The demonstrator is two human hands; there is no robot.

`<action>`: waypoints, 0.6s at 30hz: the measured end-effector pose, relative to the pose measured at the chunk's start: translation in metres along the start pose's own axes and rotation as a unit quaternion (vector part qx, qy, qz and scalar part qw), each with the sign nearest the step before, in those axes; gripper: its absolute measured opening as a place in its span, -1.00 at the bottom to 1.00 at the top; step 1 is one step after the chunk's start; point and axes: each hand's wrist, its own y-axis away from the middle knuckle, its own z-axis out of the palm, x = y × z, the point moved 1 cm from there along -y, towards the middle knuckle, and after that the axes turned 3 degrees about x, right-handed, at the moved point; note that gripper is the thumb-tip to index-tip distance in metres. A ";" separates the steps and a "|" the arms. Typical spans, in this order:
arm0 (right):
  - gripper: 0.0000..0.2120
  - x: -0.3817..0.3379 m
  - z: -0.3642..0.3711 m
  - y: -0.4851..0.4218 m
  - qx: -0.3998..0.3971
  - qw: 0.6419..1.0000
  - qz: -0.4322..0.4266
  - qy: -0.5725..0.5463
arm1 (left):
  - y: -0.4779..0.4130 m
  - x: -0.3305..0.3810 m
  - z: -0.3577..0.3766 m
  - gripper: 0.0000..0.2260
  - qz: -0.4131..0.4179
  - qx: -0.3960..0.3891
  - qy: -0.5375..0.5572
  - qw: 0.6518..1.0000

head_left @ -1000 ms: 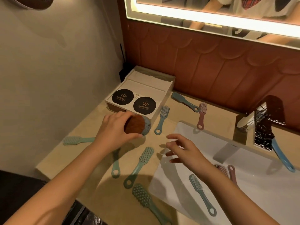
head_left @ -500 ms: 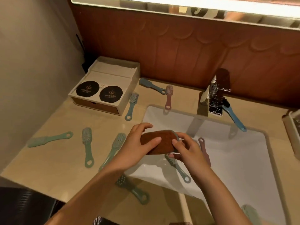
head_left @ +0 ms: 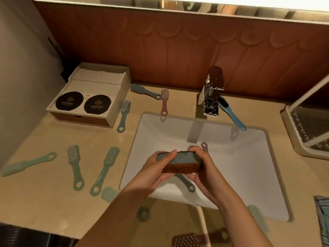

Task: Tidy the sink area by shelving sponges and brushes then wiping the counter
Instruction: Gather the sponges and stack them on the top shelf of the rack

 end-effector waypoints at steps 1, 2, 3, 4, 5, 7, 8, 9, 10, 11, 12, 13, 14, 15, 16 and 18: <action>-0.90 -0.003 0.003 0.001 0.018 0.998 0.004 0.060 | 0.001 -0.001 0.000 -0.66 0.018 0.019 -0.029 0.999; -0.87 -0.005 0.006 0.002 0.038 0.989 -0.002 0.143 | 0.003 0.000 0.001 -0.70 0.042 0.042 -0.061 0.996; -0.82 -0.006 0.008 0.003 0.054 0.976 -0.011 0.211 | 0.005 0.001 0.001 -0.75 0.069 0.067 -0.098 0.991; -0.79 -0.005 0.008 0.002 0.060 0.967 -0.020 0.247 | 0.006 0.002 0.001 -0.79 0.092 0.087 -0.126 0.984; -0.77 -0.004 0.009 0.002 0.059 0.964 -0.019 0.258 | 0.007 0.003 0.001 -0.80 0.106 0.096 -0.141 0.980; -0.73 0.000 0.015 0.001 0.042 0.967 0.000 0.250 | 0.010 0.002 0.002 -0.75 0.104 0.095 -0.150 0.979; -0.71 0.004 0.016 0.000 0.043 0.966 -0.001 0.254 | 0.010 0.001 0.002 -0.72 0.099 0.102 -0.161 0.977; -0.72 0.007 0.018 -0.002 0.048 0.965 -0.013 0.259 | 0.010 0.000 0.002 -0.69 0.097 0.114 -0.180 0.972; -0.74 0.009 0.021 -0.005 0.058 0.962 -0.037 0.265 | 0.011 -0.001 0.002 -0.67 0.097 0.125 -0.195 0.968; -0.76 0.010 0.023 -0.007 0.069 0.958 -0.064 0.270 | 0.011 -0.001 0.003 -0.65 0.098 0.132 -0.201 0.966; -0.76 0.011 0.025 -0.009 0.078 0.954 -0.091 0.273 | 0.011 -0.001 0.004 -0.62 0.098 0.137 -0.201 0.965; -0.77 0.013 0.028 -0.011 0.087 0.950 -0.113 0.276 | 0.011 -0.001 0.005 -0.59 0.102 0.143 -0.203 0.963; -0.76 0.013 0.030 -0.011 0.096 0.946 -0.131 0.281 | 0.012 0.001 0.007 -0.55 0.109 0.150 -0.211 0.960; -0.76 0.014 0.031 -0.012 0.102 0.941 -0.145 0.288 | 0.013 0.004 0.008 -0.50 0.120 0.159 -0.225 0.954; -0.76 0.015 0.032 -0.014 0.103 0.936 -0.159 0.295 | 0.012 0.006 0.009 -0.46 0.132 0.169 -0.243 0.946; -0.76 0.017 0.035 -0.014 0.100 0.926 -0.186 0.312 | 0.012 0.011 0.014 -0.50 0.158 0.189 -0.291 0.924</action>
